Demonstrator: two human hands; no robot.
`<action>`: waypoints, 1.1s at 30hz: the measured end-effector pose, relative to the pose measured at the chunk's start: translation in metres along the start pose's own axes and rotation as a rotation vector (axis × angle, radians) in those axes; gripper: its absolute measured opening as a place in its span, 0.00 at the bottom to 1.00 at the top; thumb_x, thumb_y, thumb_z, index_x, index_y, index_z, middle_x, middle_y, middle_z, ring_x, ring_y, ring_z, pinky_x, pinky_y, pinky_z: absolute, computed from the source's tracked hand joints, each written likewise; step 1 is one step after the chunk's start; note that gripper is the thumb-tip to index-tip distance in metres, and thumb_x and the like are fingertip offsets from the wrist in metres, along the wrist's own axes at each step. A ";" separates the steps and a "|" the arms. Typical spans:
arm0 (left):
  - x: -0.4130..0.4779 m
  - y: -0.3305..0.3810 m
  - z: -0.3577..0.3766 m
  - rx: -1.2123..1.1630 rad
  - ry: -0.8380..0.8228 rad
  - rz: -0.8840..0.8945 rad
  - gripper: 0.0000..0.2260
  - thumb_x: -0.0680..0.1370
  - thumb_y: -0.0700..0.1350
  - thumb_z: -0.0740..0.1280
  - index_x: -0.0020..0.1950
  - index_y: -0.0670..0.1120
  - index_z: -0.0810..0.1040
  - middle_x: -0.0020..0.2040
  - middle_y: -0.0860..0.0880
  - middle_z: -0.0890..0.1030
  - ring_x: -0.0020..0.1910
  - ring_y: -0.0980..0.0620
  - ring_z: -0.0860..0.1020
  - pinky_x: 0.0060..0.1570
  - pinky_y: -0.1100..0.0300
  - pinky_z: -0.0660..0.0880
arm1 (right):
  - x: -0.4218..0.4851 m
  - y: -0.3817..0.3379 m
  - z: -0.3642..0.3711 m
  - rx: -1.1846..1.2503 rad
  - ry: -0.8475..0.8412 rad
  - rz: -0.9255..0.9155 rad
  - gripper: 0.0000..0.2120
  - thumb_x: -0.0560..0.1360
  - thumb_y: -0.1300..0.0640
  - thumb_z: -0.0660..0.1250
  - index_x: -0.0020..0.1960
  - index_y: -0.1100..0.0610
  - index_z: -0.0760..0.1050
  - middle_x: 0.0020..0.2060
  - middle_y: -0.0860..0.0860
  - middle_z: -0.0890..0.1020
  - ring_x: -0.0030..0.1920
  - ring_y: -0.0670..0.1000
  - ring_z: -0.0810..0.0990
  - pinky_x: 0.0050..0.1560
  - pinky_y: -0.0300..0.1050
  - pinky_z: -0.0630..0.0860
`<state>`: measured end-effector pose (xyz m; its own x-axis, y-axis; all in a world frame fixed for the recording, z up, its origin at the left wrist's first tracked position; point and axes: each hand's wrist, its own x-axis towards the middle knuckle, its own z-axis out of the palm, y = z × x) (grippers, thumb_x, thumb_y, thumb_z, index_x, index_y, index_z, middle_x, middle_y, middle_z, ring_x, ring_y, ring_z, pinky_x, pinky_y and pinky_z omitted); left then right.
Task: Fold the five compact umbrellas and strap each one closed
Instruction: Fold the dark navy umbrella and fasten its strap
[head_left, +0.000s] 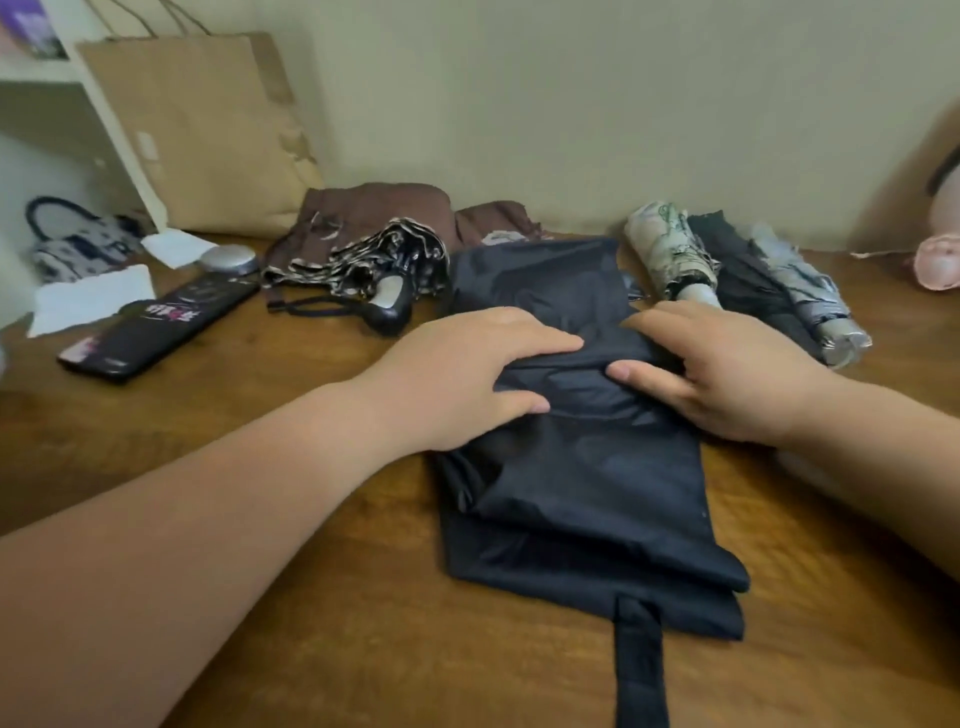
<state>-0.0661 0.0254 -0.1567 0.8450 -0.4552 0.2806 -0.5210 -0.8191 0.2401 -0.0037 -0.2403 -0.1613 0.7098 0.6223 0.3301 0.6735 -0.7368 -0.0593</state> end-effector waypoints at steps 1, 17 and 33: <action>0.000 0.000 0.000 0.005 0.003 0.009 0.25 0.78 0.55 0.72 0.75 0.63 0.71 0.71 0.60 0.75 0.71 0.58 0.71 0.69 0.54 0.71 | -0.005 0.002 0.001 -0.005 0.036 -0.008 0.29 0.79 0.30 0.53 0.66 0.50 0.74 0.54 0.49 0.78 0.55 0.54 0.76 0.54 0.57 0.78; -0.013 0.001 0.000 0.305 -0.262 0.063 0.34 0.74 0.77 0.44 0.79 0.71 0.45 0.84 0.56 0.44 0.82 0.53 0.41 0.80 0.44 0.40 | -0.018 -0.004 0.004 -0.156 -0.148 -0.114 0.33 0.81 0.33 0.44 0.83 0.44 0.46 0.81 0.53 0.57 0.81 0.55 0.55 0.78 0.62 0.57; -0.045 0.024 -0.044 -0.277 0.078 0.148 0.03 0.77 0.49 0.72 0.50 0.53 0.85 0.51 0.54 0.81 0.53 0.50 0.80 0.57 0.50 0.75 | -0.026 -0.030 -0.006 -0.144 -0.043 -0.248 0.37 0.74 0.60 0.65 0.81 0.56 0.60 0.81 0.56 0.60 0.81 0.56 0.56 0.80 0.62 0.50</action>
<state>-0.1220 0.0414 -0.1221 0.7512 -0.5258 0.3990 -0.6598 -0.6147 0.4322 -0.0441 -0.2362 -0.1622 0.5373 0.7965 0.2774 0.7937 -0.5887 0.1532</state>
